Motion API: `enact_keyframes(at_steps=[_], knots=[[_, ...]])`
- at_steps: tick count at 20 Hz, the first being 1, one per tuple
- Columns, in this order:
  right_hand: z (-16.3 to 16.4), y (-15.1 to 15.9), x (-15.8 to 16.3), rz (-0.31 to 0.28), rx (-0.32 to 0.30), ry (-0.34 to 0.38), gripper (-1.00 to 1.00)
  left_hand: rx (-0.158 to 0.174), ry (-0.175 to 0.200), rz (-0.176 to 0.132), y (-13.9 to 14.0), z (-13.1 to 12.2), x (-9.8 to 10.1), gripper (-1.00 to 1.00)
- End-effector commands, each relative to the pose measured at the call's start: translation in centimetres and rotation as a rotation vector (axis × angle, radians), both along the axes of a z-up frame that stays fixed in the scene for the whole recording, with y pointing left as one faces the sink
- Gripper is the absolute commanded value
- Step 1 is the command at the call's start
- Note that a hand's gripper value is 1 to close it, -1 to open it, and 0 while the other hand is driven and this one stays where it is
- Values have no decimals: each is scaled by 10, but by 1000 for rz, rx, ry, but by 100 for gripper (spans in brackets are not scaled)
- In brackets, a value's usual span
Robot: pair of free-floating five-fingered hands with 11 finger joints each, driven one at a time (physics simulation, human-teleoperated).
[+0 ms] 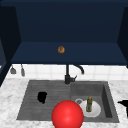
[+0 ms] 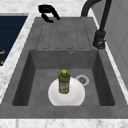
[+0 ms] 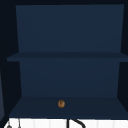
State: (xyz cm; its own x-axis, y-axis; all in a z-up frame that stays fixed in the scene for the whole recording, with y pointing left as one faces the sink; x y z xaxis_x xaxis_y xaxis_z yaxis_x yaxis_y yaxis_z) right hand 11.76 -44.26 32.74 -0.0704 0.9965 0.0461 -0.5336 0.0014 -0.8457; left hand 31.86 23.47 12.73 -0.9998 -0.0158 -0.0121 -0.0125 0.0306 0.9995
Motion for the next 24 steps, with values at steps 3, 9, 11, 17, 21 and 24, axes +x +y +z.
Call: enact_keyframes(at_steps=[3, 9, 11, 17, 21, 24], knots=[[7, -45, -1, -11, 4, 1, -100, 0, 0, 0, 0, 0, 0, 0], [1, -78, -1, -87, -26, -23, -100, 0, 0, 0, 0, 0, 0, 0], [-5, -84, -3, -127, -61, -60, -100, 0, 0, 0, 0, 0, 0, 0], [-27, -102, -8, -235, -149, -136, -100, 0, 0, 0, 0, 0, 0, 0], [-38, -118, -3, -274, -162, -124, -100, 0, 0, 0, 0, 0, 0, 0], [-44, -130, -1, -260, -152, -111, -100, 0, 0, 0, 0, 0, 0, 0]])
